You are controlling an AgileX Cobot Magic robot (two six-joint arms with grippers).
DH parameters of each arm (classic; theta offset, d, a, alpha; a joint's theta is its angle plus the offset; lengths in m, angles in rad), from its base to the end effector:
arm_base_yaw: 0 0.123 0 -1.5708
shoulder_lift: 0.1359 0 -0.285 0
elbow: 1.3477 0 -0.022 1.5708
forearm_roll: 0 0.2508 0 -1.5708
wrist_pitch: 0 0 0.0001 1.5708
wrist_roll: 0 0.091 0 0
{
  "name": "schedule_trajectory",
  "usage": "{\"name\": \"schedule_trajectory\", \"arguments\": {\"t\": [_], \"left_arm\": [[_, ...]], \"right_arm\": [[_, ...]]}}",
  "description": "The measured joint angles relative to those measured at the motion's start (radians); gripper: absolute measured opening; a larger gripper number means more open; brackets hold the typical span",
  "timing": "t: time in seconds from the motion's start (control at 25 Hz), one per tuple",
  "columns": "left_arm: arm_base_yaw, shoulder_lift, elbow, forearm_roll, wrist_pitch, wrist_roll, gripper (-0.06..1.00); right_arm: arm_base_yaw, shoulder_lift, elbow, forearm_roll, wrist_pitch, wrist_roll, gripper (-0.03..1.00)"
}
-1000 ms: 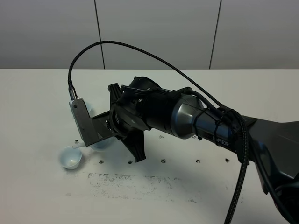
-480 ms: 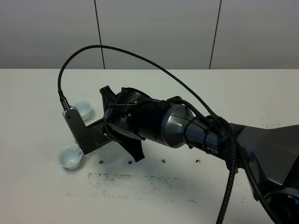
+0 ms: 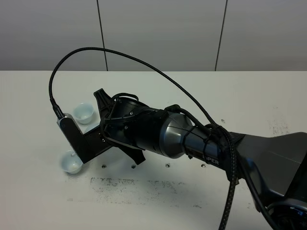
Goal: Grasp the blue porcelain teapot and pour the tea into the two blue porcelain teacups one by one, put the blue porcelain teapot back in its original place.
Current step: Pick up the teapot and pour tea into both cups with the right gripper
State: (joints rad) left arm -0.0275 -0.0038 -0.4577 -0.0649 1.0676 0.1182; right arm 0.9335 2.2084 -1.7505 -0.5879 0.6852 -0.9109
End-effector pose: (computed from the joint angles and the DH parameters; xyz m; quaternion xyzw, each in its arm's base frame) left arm -0.0013 -0.0051 0.2650 0.0637 0.8620 -0.0097 0.5027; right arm 0.3167 0.3740 0.1863 -0.8405 0.4234 -0.2317 0.2463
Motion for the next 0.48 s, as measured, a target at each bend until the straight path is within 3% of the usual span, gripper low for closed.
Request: {"name": "schedule_trajectory", "arguments": {"t": [0.48], "left_arm": [[0.0, 0.0, 0.0, 0.0, 0.0, 0.0, 0.3]], "right_arm": [[0.022, 0.007, 0.0, -0.114, -0.015, 0.002, 0.07]]}}
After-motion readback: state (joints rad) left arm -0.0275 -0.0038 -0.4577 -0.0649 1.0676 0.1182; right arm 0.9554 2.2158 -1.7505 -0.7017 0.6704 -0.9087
